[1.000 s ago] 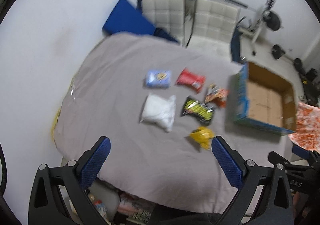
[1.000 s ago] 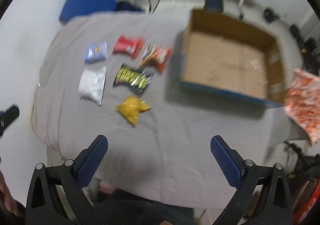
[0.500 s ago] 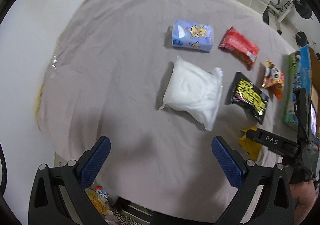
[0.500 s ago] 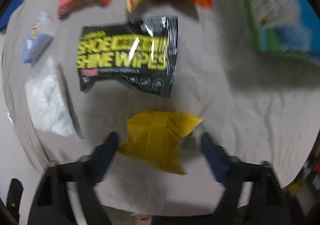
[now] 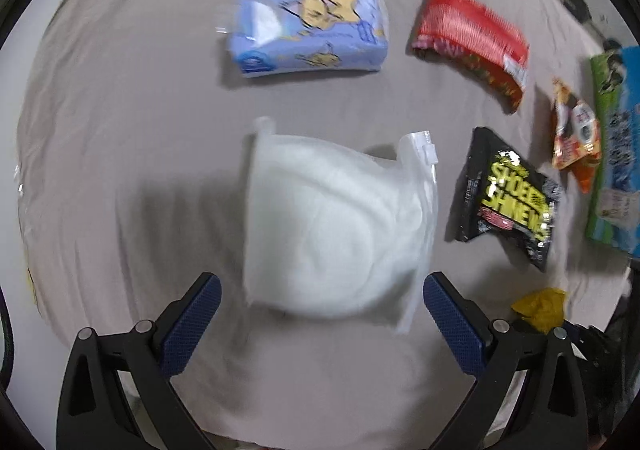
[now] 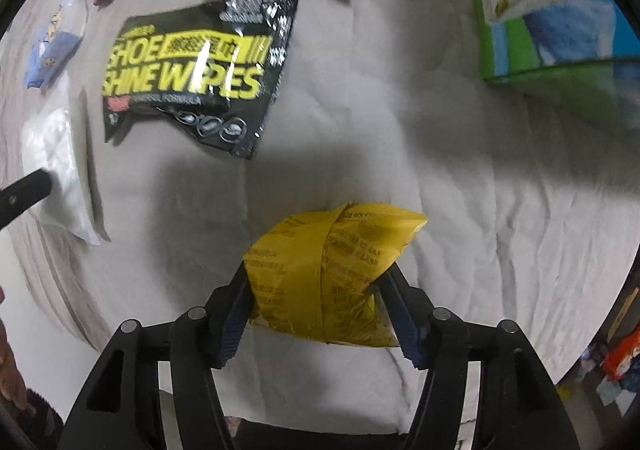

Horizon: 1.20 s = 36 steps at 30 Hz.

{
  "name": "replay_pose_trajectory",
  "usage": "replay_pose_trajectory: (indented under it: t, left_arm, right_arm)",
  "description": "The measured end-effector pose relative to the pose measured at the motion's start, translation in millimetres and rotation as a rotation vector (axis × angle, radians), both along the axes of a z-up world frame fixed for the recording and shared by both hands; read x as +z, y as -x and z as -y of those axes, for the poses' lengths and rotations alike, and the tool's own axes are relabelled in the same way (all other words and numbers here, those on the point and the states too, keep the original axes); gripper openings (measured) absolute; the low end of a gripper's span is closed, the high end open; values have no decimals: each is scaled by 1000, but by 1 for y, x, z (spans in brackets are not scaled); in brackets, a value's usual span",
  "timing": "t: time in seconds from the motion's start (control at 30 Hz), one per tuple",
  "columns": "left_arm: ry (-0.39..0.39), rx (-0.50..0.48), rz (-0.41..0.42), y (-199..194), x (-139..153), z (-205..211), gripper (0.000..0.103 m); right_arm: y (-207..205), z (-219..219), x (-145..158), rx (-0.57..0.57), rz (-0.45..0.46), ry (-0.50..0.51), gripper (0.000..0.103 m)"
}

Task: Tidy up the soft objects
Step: 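Grasp the yellow bag with the right tool while the left tool grasps the white bag, then carry both bags over the cardboard box and open both tools to drop them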

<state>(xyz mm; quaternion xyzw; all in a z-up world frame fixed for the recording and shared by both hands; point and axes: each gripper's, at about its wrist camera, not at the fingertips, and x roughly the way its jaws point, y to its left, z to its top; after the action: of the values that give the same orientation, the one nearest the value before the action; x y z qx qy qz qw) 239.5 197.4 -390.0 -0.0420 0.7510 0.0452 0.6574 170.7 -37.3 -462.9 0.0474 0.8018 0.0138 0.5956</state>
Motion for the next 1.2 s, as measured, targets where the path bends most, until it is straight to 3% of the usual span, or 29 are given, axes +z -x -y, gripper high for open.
replay_pose_trajectory:
  t: [0.17,0.4,0.53,0.63,0.77,0.87,1.0,1.2]
  left_arm:
    - [-12,-44,-39,-7,-25,13,103]
    - [29,-41,-1,-4,-34,10,103]
    - [62,-44,17,4,-52,13,88]
    - [30,-52,48,7,-52,23,77]
    - [14,-55,72,19,-43,29,72]
    - [17,-51,88,32,-37,34,71]
    - [20,-41,124,53,-20,43,70]
    - [48,-58,201,82,17,61,69]
  right_arm:
    - [15,2,-17,-10,-18,-11,65]
    - [2,-7,-35,-10,-25,11,64]
    - [-9,-11,-41,-20,-31,22,58]
    - [-10,-5,-37,-29,-27,18,53]
    - [-7,-2,-31,-21,-3,20,50]
    - [-2,-1,-18,-18,9,16,49]
    - [-2,-10,36,-3,50,15,48]
    - [11,-12,73,20,133,15,47]
